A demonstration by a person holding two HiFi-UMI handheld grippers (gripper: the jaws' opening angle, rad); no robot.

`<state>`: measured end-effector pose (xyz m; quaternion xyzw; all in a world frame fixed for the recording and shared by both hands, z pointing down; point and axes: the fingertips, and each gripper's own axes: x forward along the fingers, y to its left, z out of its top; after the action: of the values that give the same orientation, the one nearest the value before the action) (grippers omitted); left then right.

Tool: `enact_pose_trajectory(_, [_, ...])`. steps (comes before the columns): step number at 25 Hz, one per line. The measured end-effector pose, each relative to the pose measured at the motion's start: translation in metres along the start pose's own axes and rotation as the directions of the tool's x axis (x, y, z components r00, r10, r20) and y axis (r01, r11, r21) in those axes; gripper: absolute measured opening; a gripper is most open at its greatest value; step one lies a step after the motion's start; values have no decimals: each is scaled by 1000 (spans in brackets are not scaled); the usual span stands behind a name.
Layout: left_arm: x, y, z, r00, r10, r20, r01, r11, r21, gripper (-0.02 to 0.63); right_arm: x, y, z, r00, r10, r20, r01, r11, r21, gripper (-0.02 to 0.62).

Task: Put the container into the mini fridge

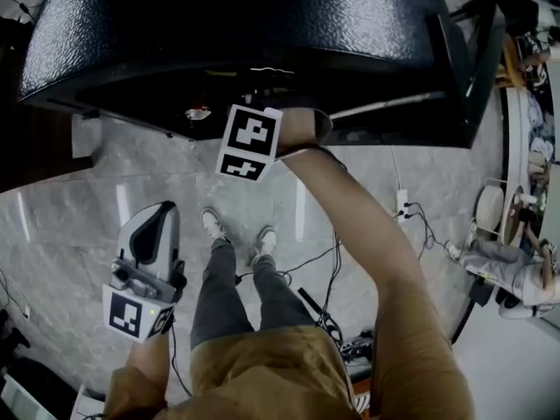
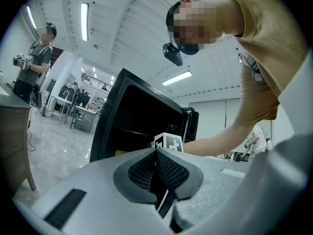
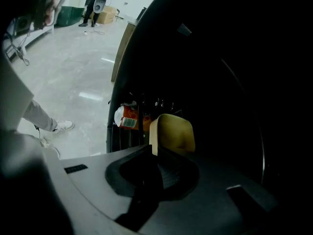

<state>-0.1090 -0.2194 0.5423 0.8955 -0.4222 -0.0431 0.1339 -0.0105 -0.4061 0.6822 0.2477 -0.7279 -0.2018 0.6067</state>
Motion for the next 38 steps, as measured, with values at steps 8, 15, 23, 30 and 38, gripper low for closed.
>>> enact_pose_trajectory(8, [6,-36,41,1000,-7,27,6,1000,26,2,-55,3,-2,999,-7,39,9,999,-42,6])
enact_pose_trajectory(15, [-12,-39,57,998,48,38,-51,996,70,2,-91,18,4,996,42,73,-42,999,-2,2])
enact_pose_trajectory(23, [-30,-50,88,993,95,76,-103,988,115,2,-138,34,19,989,61,134,-63,998,8,0])
enact_pose_trajectory(30, [-44,-70,112,991,103,89,-115,983,142,2,-182,35,31,979,52,197,-65,996,62,2])
enact_pose_trajectory(38, [-63,-89,132,985,134,105,-149,977,152,2,-236,44,34,967,49,251,-104,972,211,2])
